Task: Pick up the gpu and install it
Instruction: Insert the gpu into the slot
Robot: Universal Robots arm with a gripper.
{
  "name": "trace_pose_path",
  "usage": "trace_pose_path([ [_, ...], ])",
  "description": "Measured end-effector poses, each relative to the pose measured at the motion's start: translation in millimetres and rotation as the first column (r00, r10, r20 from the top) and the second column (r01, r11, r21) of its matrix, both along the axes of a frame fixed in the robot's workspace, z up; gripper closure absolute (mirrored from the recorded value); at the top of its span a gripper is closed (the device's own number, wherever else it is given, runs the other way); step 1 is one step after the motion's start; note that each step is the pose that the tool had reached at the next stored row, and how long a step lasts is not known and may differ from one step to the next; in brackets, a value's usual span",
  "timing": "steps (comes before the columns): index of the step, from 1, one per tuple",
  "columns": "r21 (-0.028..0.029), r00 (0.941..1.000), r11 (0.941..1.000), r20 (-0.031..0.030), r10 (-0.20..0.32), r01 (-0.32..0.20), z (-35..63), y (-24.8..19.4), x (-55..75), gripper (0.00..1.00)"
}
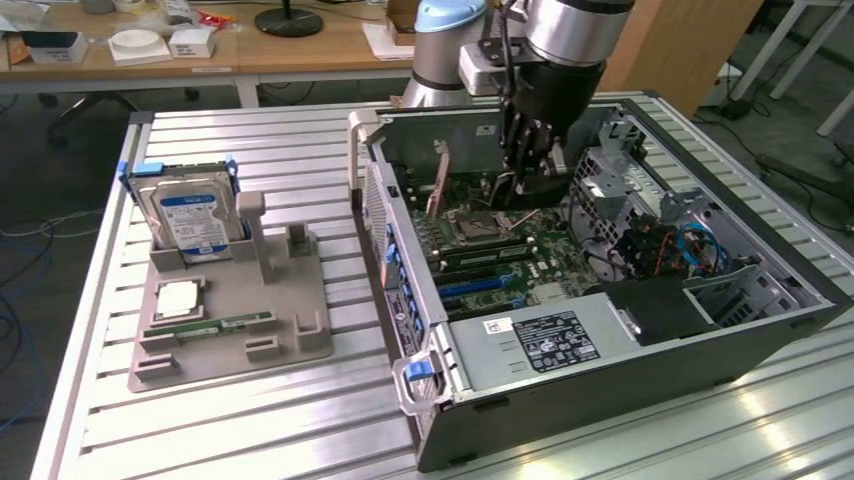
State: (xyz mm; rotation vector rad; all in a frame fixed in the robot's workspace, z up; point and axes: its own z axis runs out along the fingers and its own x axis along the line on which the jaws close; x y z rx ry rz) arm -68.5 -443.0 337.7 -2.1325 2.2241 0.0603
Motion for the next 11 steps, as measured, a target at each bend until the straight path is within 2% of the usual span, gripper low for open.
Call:
trace_pose_path([
  [7, 0.0008, 0.9996, 0.9996, 0.0017, 0.028, -0.028, -4.3, -3.3, -0.8, 0.73],
  [11, 0.0017, 0.9996, 0.9996, 0.0033, 0.028, -0.028, -6.9, -8.9, -0.7, 0.73],
])
